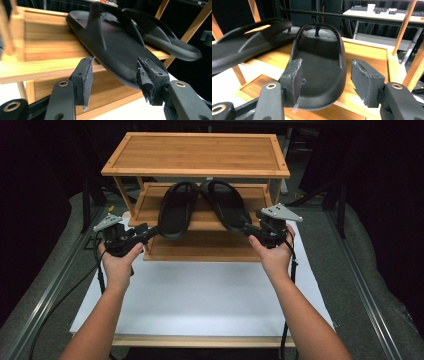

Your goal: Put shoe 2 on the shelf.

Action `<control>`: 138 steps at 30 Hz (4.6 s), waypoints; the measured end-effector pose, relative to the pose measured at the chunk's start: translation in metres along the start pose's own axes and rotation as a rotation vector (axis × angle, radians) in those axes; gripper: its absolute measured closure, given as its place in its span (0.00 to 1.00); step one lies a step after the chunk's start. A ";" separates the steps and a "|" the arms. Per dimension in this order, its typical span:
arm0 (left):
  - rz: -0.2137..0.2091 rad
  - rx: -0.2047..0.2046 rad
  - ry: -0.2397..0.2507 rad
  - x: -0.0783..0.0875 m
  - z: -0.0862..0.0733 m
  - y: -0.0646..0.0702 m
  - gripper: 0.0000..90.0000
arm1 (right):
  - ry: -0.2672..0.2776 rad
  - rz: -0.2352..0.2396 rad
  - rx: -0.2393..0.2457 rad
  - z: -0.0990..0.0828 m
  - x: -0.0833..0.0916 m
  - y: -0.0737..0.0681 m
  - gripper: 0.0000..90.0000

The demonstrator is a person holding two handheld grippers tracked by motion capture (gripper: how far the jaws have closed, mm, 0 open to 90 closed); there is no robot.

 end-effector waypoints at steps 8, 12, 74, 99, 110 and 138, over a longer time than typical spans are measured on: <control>-0.033 0.016 0.003 -0.010 -0.001 0.007 0.58 | -0.031 -0.037 -0.066 -0.009 -0.008 0.013 0.46; -0.029 0.004 -0.003 -0.015 0.002 0.012 0.62 | -0.045 0.001 -0.147 -0.013 -0.015 0.018 0.46; 0.066 -0.039 -0.028 -0.040 0.020 0.007 0.70 | 0.014 0.144 -0.091 -0.017 -0.049 -0.063 0.45; 0.073 -0.035 -0.018 -0.036 0.023 0.005 0.68 | 0.013 0.157 -0.092 -0.015 -0.053 -0.065 0.44; 0.061 -0.048 0.000 -0.021 0.022 0.005 0.66 | 0.021 0.141 -0.046 -0.011 -0.037 -0.061 0.44; 0.045 -0.093 0.038 0.039 0.004 -0.004 0.61 | -0.003 0.102 -0.004 -0.016 0.019 -0.039 0.43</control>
Point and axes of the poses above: each handheld gripper's, and its own axes: x roughly backward along the jaws, z roughly out of its top, y roughly to its right, the point moved 1 cm from there along -x, roughly forward along the jaws, and after that the axes turned 10 degrees about z, right-handed, at the moved point
